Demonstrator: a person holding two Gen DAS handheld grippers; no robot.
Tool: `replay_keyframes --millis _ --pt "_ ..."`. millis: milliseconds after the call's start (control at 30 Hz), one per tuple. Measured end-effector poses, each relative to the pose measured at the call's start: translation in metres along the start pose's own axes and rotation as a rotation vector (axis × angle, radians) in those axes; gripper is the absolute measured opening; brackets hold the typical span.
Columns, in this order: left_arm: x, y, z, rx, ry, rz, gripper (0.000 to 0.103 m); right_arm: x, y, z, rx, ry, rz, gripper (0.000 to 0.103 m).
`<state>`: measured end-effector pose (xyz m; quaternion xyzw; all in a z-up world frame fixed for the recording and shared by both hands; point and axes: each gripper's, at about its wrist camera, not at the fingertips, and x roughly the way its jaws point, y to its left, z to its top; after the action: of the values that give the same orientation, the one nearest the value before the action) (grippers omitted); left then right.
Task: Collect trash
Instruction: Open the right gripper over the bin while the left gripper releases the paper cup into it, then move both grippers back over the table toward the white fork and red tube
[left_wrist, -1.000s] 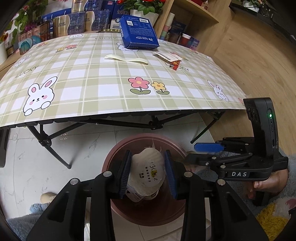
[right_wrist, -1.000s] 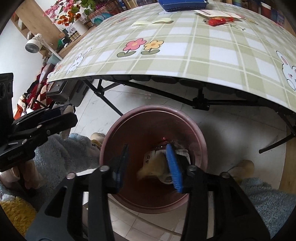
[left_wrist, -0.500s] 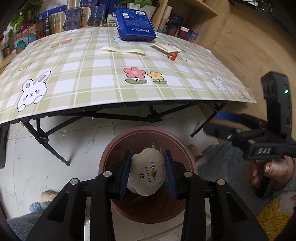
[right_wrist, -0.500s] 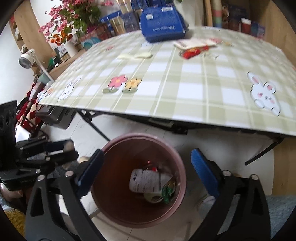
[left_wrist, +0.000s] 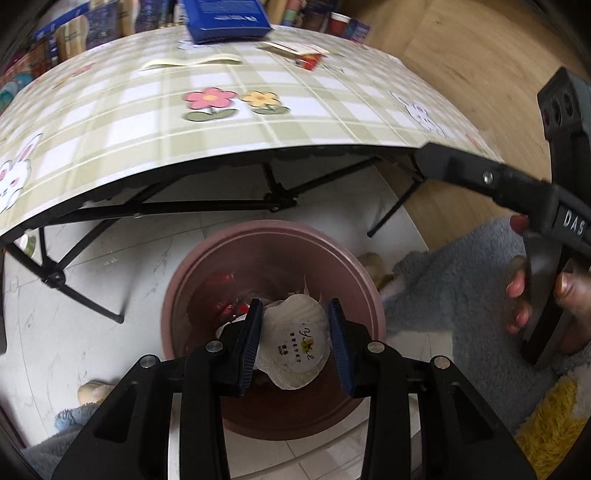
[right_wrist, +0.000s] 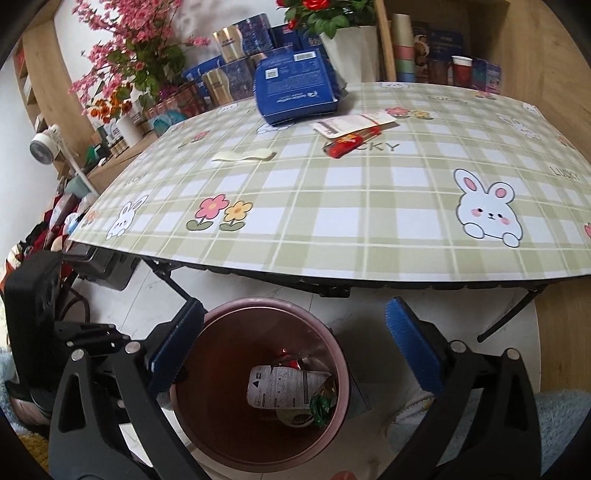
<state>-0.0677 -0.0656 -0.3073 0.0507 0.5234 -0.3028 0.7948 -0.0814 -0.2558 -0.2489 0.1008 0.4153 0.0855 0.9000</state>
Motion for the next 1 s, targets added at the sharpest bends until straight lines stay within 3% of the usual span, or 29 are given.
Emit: replay_keyframes --millis 167,200,233,300,533,733,1000 --pt "0.009 -0.011 0.007 0.035 0.008 -0.026 0.035 -0.006 -0.007 0.001 0.022 -0.027 -0.019 0.097" --pt "0.008 -0.014 0.008 0.039 -0.001 -0.042 0.040 -0.007 -0.009 0.000 0.026 -0.028 -0.022 0.097" --pt "0.007 -0.015 0.009 0.043 -0.011 -0.043 0.053 -0.007 -0.010 0.000 0.030 -0.028 -0.024 0.097" --pt "0.002 -0.016 0.011 0.042 -0.042 -0.026 0.067 -0.007 -0.013 -0.001 0.040 -0.027 -0.030 0.097" --pt "-0.028 0.018 0.016 -0.092 -0.189 0.073 0.089 -0.005 -0.014 -0.002 0.050 -0.024 -0.035 0.097" --pt "-0.060 0.045 0.018 -0.183 -0.311 0.180 0.094 -0.002 -0.008 -0.004 0.027 -0.018 -0.029 0.097" --pt "-0.081 0.065 0.024 -0.224 -0.363 0.259 0.096 0.003 -0.007 0.006 0.007 -0.011 -0.038 0.097"
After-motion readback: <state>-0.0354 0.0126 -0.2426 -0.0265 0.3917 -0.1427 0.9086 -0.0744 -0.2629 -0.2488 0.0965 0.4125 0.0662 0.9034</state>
